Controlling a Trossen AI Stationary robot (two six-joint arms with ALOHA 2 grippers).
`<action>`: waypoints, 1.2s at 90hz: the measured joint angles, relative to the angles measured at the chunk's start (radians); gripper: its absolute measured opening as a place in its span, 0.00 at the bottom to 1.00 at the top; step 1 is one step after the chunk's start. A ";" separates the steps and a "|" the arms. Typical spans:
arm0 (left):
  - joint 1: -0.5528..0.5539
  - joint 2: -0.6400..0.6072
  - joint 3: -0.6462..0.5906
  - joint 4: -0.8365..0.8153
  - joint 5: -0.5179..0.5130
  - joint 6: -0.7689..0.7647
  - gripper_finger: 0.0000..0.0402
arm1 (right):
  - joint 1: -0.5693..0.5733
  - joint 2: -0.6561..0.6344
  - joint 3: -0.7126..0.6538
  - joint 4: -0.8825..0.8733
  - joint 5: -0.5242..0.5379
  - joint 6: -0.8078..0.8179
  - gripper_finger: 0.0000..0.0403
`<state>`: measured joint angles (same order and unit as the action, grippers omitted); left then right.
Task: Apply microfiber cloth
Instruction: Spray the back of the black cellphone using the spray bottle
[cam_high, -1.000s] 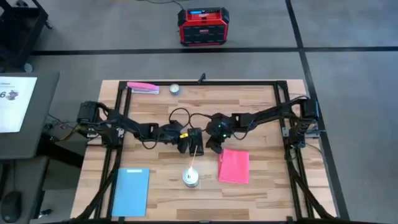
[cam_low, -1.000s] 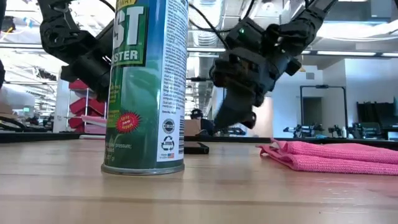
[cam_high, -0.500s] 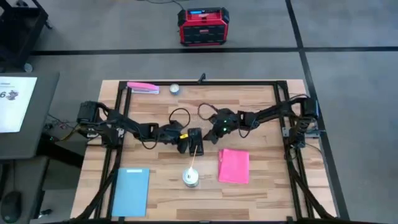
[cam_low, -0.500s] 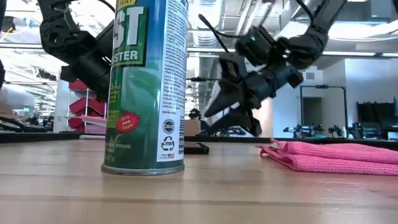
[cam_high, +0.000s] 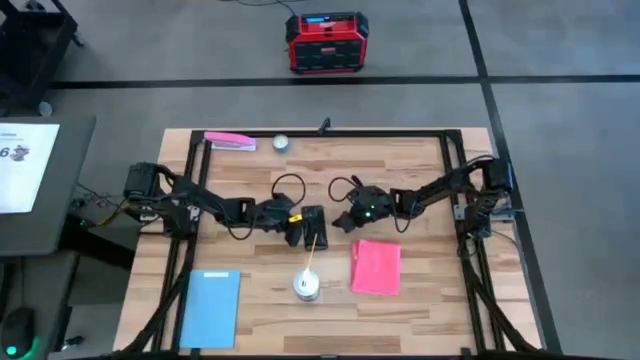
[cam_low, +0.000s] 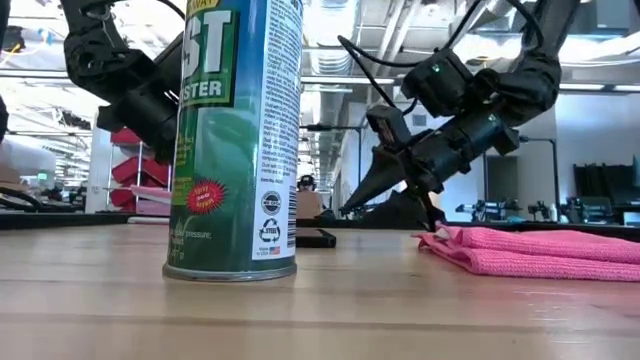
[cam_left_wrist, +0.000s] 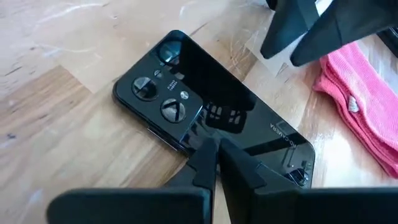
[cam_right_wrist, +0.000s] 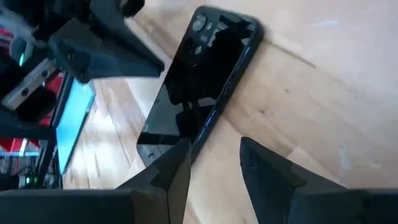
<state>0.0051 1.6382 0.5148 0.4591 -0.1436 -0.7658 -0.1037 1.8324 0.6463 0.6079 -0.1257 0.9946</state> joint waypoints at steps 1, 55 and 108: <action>0.000 0.000 0.000 0.000 0.000 -0.001 0.00 | 0.001 0.003 0.001 0.004 0.001 0.004 0.31; 0.000 0.000 0.000 -0.034 0.000 -0.024 0.00 | 0.025 0.083 0.054 0.004 -0.062 0.048 0.31; 0.000 0.000 0.000 -0.050 -0.013 -0.042 0.00 | 0.031 0.077 0.123 -0.246 -0.078 -0.047 0.31</action>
<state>0.0048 1.6379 0.5152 0.4092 -0.1566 -0.8082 -0.0727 1.9091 0.7697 0.3621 -0.2039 0.9473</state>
